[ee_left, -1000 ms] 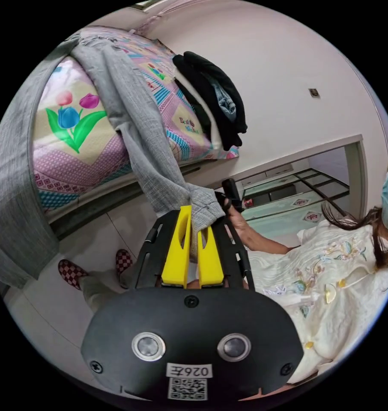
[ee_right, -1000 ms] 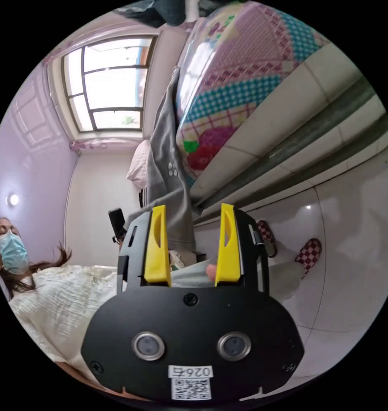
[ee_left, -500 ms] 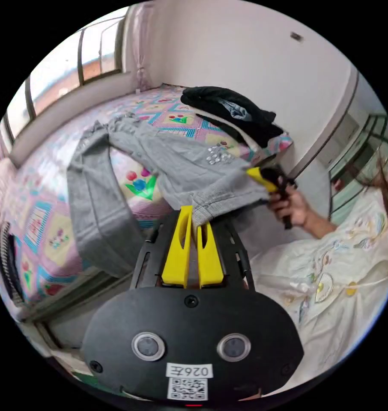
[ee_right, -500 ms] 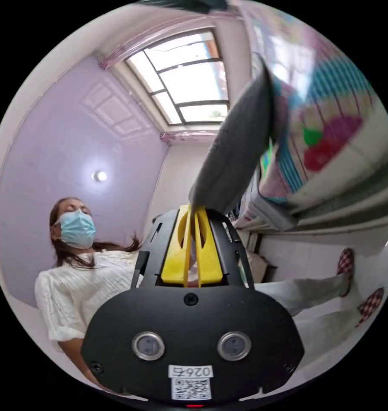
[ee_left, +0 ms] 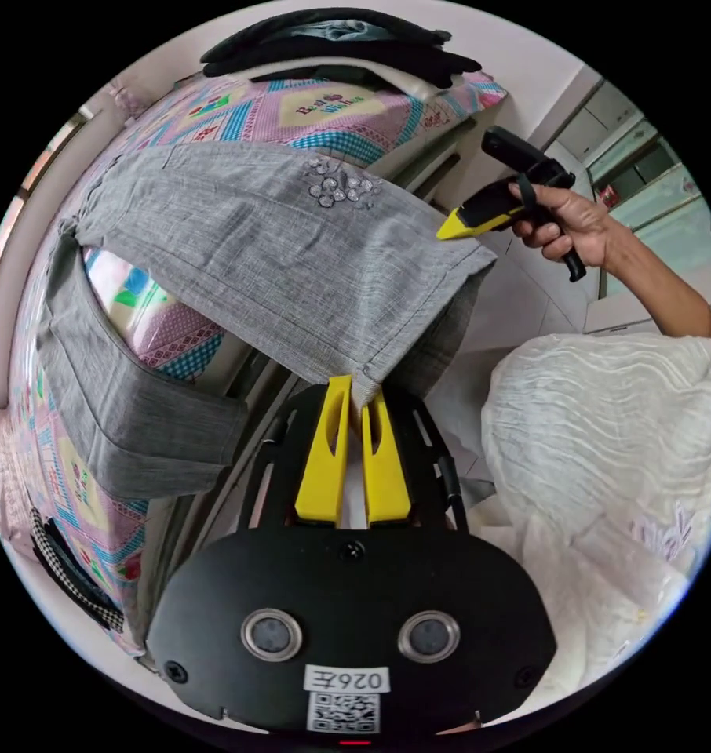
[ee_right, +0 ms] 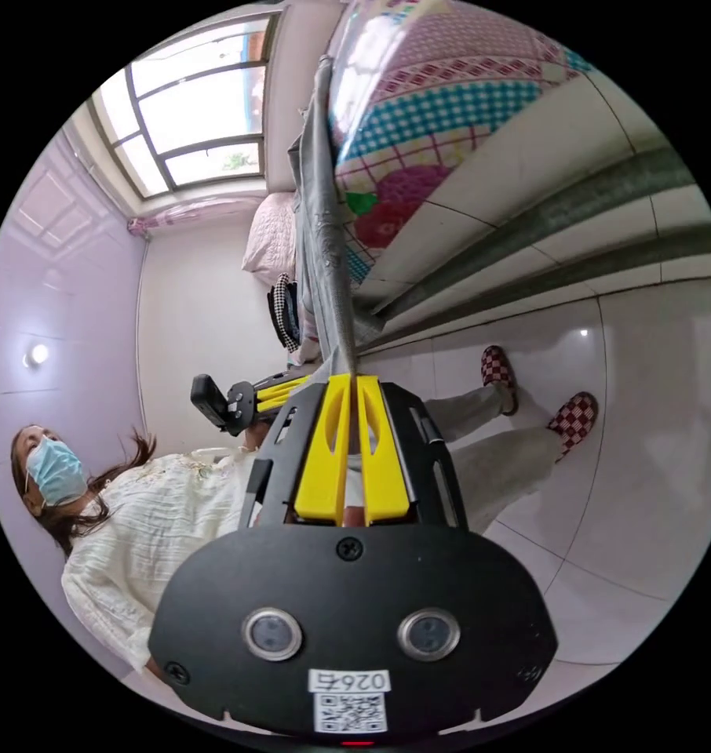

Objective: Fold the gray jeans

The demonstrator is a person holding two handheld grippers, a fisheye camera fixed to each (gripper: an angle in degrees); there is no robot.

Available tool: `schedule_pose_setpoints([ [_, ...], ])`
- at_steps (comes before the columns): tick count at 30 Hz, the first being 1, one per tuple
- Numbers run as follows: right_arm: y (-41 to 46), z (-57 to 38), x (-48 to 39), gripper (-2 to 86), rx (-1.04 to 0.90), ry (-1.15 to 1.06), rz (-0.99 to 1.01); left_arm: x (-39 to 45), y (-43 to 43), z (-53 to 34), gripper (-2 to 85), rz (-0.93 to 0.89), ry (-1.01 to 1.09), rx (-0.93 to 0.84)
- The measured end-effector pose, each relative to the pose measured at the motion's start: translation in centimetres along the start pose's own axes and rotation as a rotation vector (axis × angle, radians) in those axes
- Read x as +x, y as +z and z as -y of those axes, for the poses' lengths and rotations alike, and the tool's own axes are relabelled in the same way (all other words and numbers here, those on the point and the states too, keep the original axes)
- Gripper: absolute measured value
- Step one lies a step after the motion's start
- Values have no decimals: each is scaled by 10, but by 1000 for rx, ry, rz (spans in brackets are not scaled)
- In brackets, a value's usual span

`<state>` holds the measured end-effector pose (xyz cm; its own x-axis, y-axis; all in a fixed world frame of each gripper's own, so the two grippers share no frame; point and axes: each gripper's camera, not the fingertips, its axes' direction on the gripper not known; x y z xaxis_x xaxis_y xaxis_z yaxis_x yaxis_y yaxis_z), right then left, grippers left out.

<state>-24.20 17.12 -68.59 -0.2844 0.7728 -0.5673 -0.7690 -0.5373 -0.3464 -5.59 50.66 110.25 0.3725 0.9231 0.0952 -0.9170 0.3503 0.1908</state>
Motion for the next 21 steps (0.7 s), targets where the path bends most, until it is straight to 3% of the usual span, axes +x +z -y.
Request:
schedule_pose_setpoints([
  [6, 37, -13, 21, -15, 27, 61, 35, -32, -1, -39, 39, -331, -255, 119],
  [8, 51, -14, 19, -14, 31, 60, 32, -32, -5, -44, 35, -309, -279, 80],
  [11, 67, -20, -10, -13, 54, -12, -91, -6, -33, -47, 8, -29, -219, 108],
  [13, 59, -31, -28, -12, 143, -54, -132, -7, -46, -58, -1, -99, -235, 191],
  [15, 48, -41, -24, -10, 206, -17, -110, -26, -42, -72, -7, -359, -261, 163],
  [19, 55, -51, 5, 9, 79, 17, -87, -42, -62, -118, -9, -349, -387, 258],
  [21, 63, -62, 8, 29, 43, 35, -155, -55, -90, -148, -10, -401, -483, 392],
])
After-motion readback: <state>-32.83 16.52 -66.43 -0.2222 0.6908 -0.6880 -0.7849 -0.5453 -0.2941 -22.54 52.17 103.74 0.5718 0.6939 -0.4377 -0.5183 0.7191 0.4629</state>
